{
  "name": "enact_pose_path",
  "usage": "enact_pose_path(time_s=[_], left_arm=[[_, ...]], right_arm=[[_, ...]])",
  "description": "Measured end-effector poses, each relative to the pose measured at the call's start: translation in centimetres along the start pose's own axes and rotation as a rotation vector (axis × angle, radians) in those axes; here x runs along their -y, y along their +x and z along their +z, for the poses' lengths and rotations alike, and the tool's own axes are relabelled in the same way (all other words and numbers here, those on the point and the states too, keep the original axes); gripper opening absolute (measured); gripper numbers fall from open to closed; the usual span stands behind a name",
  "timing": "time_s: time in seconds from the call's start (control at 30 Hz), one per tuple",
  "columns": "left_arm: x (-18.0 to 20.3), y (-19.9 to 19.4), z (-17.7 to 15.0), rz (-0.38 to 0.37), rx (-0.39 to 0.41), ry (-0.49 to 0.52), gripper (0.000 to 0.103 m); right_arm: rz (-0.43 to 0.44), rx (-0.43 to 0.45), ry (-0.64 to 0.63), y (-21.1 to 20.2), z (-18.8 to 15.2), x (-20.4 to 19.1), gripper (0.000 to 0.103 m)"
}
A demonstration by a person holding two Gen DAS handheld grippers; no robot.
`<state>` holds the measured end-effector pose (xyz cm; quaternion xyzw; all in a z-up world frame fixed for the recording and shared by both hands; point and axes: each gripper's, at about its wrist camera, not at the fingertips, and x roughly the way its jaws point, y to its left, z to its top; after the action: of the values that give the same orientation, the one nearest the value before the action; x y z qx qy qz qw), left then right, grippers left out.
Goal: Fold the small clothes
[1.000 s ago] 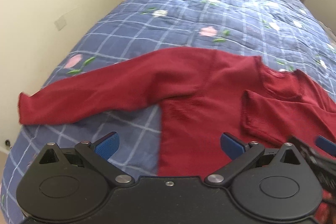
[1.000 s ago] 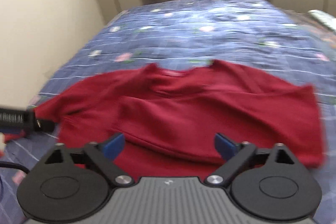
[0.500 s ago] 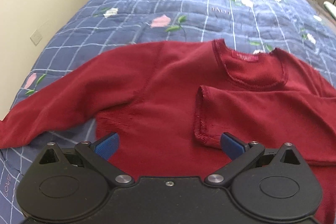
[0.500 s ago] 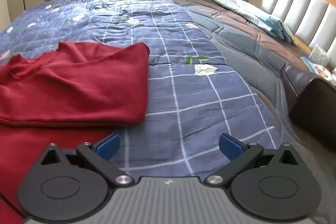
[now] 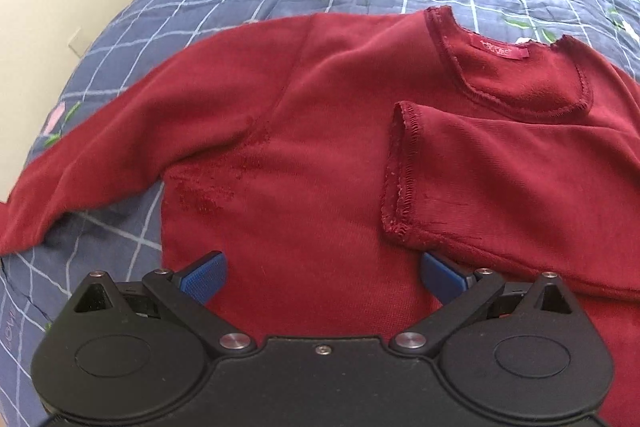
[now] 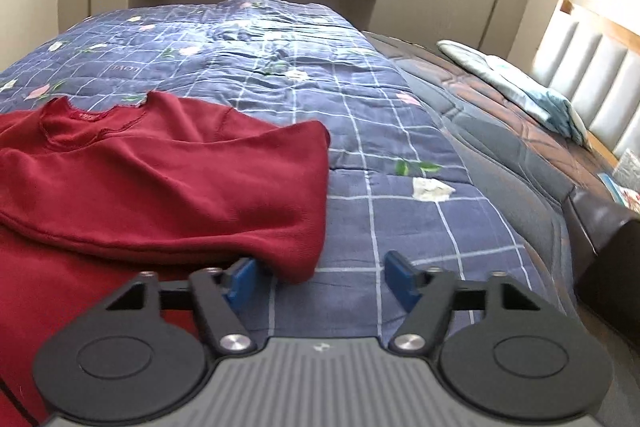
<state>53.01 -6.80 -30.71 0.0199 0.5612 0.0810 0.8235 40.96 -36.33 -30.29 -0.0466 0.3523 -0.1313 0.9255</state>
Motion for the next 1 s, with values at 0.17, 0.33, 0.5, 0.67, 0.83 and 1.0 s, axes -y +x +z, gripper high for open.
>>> enact_pose_path(time_s=[0.17, 0.33, 0.5, 0.67, 0.83, 1.0], left_arm=[[0.0, 0.0, -0.3, -0.002, 0.009, -0.011, 0.103], [0.0, 0.0, -0.3, -0.002, 0.013, -0.002, 0.103], [0.0, 0.1, -0.5, -0.009, 0.026, 0.002, 0.103], [0.1, 0.1, -0.8, -0.009, 0.047, 0.029, 0.103], [0.3, 0.2, -1.1, -0.008, 0.071, 0.048, 0.103], [-0.4, -0.1, -1.0, -0.033, 0.055, 0.007, 0.103]], right_arm=[[0.020, -0.002, -0.048, 0.0, -0.1, -0.5, 0.011], [-0.020, 0.017, -0.032, -1.3, 0.6, -0.3, 0.008], [-0.004, -0.058, 0.051, -0.1, 0.3, 0.9, 0.008], [-0.027, -0.094, 0.028, 1.1, -0.1, 0.7, 0.008], [-0.041, -0.127, 0.116, 1.3, -0.7, 1.7, 0.008], [-0.047, -0.142, 0.108, -0.1, -1.3, 1.9, 0.039]])
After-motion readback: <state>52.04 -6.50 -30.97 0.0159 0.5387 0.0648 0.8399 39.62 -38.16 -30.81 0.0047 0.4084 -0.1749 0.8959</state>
